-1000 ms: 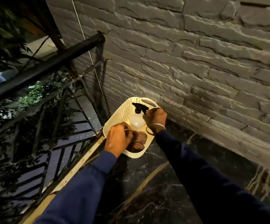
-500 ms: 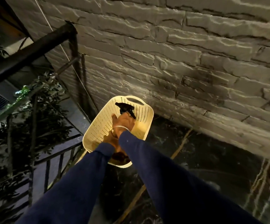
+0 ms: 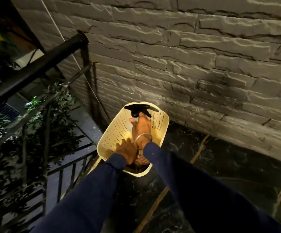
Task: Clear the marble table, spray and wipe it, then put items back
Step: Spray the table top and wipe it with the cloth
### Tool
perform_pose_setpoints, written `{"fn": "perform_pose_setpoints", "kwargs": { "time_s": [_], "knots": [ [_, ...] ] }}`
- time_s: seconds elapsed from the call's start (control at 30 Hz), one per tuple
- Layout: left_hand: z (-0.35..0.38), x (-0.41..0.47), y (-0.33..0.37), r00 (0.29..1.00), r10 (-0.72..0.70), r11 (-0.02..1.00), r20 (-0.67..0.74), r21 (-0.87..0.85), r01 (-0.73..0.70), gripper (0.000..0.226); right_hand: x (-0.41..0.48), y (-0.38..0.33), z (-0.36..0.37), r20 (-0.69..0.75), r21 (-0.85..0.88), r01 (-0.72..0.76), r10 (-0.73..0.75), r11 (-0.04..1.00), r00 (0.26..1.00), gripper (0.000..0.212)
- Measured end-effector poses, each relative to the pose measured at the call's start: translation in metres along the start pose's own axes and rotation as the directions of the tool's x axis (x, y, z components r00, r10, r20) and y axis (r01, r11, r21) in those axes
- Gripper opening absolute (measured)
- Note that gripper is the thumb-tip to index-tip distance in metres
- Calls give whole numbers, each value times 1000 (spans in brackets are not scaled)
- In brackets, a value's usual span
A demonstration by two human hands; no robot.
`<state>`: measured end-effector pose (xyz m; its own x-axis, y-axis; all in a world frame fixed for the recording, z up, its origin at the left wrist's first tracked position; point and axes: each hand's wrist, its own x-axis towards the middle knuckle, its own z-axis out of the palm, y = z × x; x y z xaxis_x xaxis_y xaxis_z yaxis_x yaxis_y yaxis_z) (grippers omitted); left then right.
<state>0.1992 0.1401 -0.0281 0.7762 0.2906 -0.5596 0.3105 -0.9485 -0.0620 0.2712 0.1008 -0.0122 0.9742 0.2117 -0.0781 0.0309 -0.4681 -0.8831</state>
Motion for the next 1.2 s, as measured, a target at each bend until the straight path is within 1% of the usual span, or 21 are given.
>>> {"fn": "perform_pose_setpoints", "kwargs": {
  "time_s": [0.03, 0.13, 0.2, 0.27, 0.33, 0.4, 0.5, 0.57, 0.6, 0.63, 0.7, 0.73, 0.77, 0.8, 0.83, 0.87, 0.93, 1.0, 1.03, 1.1, 1.2],
  "knots": [
    [-3, -7, -4, 1000, 21, 999, -18, -33, -22, 54, 0, -4, -6, 18, -29, 75, -74, 997, 997, 27],
    [-14, -23, -18, 999, 19, 993, -27, -119, -22, 55, -12, -23, -29, 23, 15, 232, -233, 973, 972, 32],
    [-18, -33, -25, 992, 25, 982, -126, -185, -48, 53, -18, -29, -41, 2, 24, 296, -296, 955, 955, 40],
    [-20, -44, -31, 974, 15, 946, -226, -312, -87, 46, -28, -36, -59, -35, -22, 345, -346, 938, 938, 49],
    [-26, -59, -36, 947, 5, 877, -320, -454, -158, 41, -38, -44, -81, -49, -52, 369, -372, 928, 927, 58],
    [-33, -74, -39, 914, -43, 828, -404, -526, -194, 42, -53, -52, -104, -64, -45, 398, -400, 916, 914, 61],
    [-37, -105, -33, 853, -151, 756, -500, -614, -227, 40, -88, -60, -141, -66, -3, 397, -397, 918, 916, 54],
    [-41, -129, -21, 812, -249, 665, -528, -702, -253, 29, -113, -60, -164, -82, 6, 407, -405, 914, 911, 45],
    [-40, -141, -15, 804, -290, 595, -519, -756, -273, 27, -126, -58, -173, -79, -16, 411, -410, 912, 908, 43],
    [-40, -150, -8, 814, -320, 514, -484, -811, -280, 30, -140, -57, -182, -75, -46, 406, -408, 913, 910, 44],
    [-32, -160, 4, 856, -361, 300, -369, -915, -268, 54, -162, -48, -195, -61, -82, 386, -391, 919, 918, 50],
    [-27, -163, 11, 883, -365, 189, -295, -952, -241, 58, -172, -45, -202, -52, -88, 376, -381, 923, 923, 51],
    [-23, -166, 19, 908, -338, 108, -245, -969, -222, 50, -182, -41, -207, -40, -89, 365, -370, 927, 928, 51],
    [-23, -173, 29, 921, -307, 60, -242, -970, -235, 35, -192, -37, -212, -20, -95, 352, -356, 931, 934, 50],
    [-22, -179, 39, 926, -293, 33, -239, -970, -240, 25, -200, -32, -215, -8, -112, 337, -340, 935, 941, 47],
    [-17, -184, 48, 927, -283, 27, -247, -968, -250, 24, -209, -28, -219, -15, -133, 316, -320, 939, 947, 41],
    [-8, -198, 60, 936, -251, 26, -248, -968, -250, 36, -230, -20, -225, -35, -161, 236, -244, 958, 969, 35],
    [5, -205, 69, 950, -205, 21, -235, -972, -236, 43, -253, -5, -233, -71, -167, 123, -136, 978, 988, 42],
    [12, -209, 72, 959, -177, 17, -222, -975, -222, 44, -264, 3, -238, -98, -183, 74, -93, 980, 991, 44],
    [26, -219, 78, 967, -112, 9, -227, -974, -227, 45, -289, 19, -250, -147, -249, -32, -5, 968, 989, 36],
    [44, -232, 86, 973, -69, -1, -222, -975, -222, 43, -328, 35, -268, -169, -246, -143, 103, 959, 980, 25]
  ]
}}
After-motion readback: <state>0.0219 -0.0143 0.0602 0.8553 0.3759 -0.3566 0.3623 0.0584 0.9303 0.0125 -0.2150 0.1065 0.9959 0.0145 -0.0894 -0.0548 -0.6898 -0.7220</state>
